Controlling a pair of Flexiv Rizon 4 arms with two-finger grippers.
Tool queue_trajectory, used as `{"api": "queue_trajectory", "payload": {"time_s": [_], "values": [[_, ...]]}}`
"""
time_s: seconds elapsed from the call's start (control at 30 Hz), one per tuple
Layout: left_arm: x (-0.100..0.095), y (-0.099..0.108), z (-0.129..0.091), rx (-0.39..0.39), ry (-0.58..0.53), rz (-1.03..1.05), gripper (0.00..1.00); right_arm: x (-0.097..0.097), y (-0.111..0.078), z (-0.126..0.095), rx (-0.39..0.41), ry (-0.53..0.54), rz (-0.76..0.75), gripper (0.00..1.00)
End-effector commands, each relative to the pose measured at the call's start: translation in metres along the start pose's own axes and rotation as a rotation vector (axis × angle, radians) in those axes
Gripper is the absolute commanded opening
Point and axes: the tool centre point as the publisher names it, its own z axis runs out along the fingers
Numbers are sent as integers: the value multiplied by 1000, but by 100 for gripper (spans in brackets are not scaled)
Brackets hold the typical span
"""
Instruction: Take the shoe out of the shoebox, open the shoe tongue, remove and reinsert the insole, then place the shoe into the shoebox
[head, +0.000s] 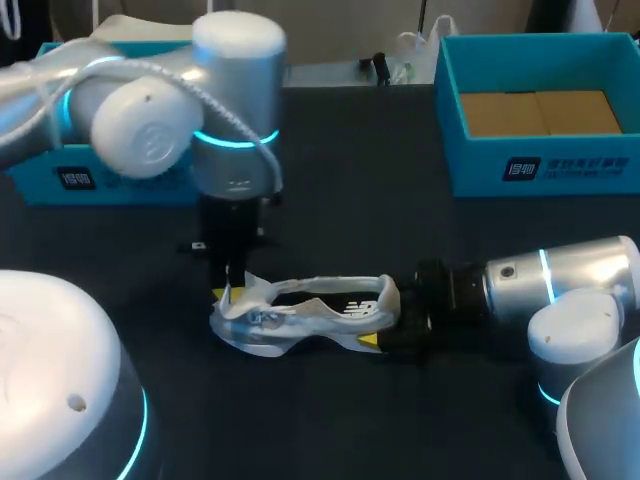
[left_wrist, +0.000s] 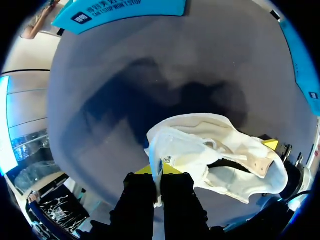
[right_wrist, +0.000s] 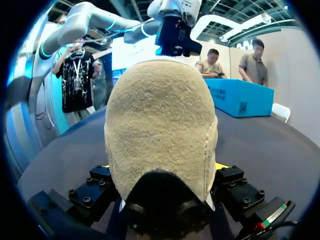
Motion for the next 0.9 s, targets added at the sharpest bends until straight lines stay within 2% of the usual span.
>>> {"api": "queue_trajectory", "payload": {"time_s": [0.03, 0.13, 0.2, 0.3, 0.43, 0.53, 0.63, 0.73, 0.9], "values": [[-11, -4, 10, 1, 241, -2, 0, 0, -1, 0, 5, 0, 1, 0], [-14, -4, 13, 10, 250, 3, 0, 0, -1, 0, 5, 0, 1, 0], [-14, -3, 16, 27, 247, 5, 4, 0, -1, 0, 5, 0, 1, 0], [-14, -3, 21, 38, 234, -2, 15, 0, -1, 0, 5, 0, 1, 0], [-14, -6, 26, 32, 226, -3, 36, 0, -1, 0, 5, 0, 1, 0], [-17, -8, 27, 29, 227, -4, 48, 0, -1, 0, 5, 0, 1, 0], [-23, -6, 20, 37, 239, 3, 58, 0, -1, 0, 5, 0, 1, 0], [-29, -3, 11, 60, 247, 24, 73, 0, -1, 0, 5, 0, 1, 0], [-37, 4, -12, 119, 271, 51, 80, 0, -1, 0, 5, 0, 1, 0]]}}
